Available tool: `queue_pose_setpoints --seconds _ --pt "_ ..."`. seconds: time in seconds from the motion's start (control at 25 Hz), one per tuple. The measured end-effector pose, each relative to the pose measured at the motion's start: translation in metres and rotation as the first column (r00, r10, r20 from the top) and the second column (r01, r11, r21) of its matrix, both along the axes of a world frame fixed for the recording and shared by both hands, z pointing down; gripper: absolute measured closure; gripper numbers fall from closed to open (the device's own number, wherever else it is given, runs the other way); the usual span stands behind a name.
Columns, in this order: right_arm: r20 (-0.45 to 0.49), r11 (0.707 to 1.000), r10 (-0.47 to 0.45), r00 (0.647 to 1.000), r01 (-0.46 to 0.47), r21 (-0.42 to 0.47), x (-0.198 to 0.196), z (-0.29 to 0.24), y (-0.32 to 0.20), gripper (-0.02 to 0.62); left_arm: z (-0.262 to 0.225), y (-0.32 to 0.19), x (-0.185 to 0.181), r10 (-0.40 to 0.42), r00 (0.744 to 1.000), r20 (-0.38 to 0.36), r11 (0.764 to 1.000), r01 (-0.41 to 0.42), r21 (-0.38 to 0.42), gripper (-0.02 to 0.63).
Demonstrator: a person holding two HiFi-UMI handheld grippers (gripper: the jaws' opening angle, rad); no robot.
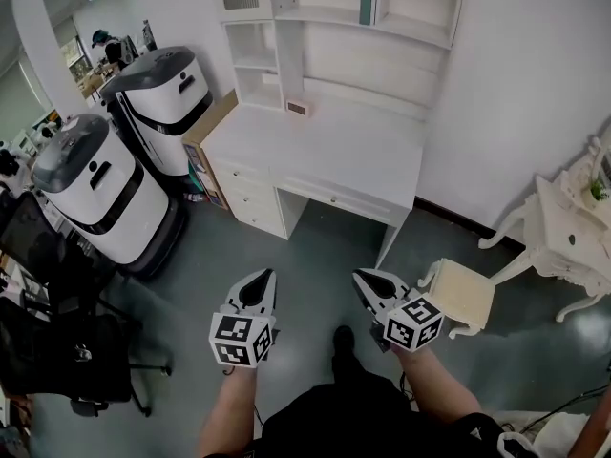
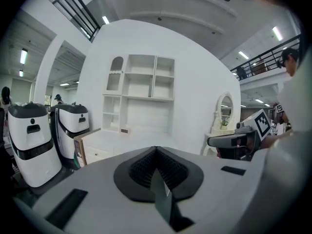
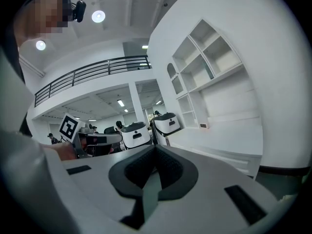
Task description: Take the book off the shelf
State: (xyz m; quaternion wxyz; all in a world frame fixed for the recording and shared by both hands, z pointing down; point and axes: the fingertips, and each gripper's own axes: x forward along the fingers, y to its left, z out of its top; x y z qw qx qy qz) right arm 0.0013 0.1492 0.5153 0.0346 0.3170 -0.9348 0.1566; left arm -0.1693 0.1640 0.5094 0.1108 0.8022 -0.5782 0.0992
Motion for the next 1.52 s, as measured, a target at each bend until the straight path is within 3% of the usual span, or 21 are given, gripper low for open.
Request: queue_pose_setpoints --seconds 0.4,0.64,0.92,1.28,1.52 --pt "0.016 0.999 -0.017 1.000 0.018 -0.036 0.028 0.002 -0.161 0.583 -0.002 -0.151 0.018 -0.024 0.999 0.034 0.998 0.026 -0.060 0.597" --pt "-0.014 0.997 -0.054 0.998 0.053 -0.059 0.034 0.013 -0.211 0.583 -0.004 -0.206 0.036 -0.026 0.999 0.042 0.997 0.028 -0.065 0.597" --pt "-0.021 0.995 -0.054 0.998 0.052 -0.088 0.029 0.021 -0.245 0.582 0.006 -0.246 0.030 -0.025 0.999 0.025 0.996 0.027 -0.082 0.597" --pt "-0.089 0.998 -0.008 0.996 0.002 -0.058 0.003 0.018 -0.342 0.583 0.014 -0.355 0.008 0.041 0.999 -0.018 0.998 -0.042 -0.048 0.597" --pt "-0.099 1.000 -0.006 0.995 0.005 -0.009 -0.061 -0.014 -0.434 0.583 -0.021 -0.453 -0.037 0.096 0.995 0.005 0.995 -0.096 0.012 0.597"
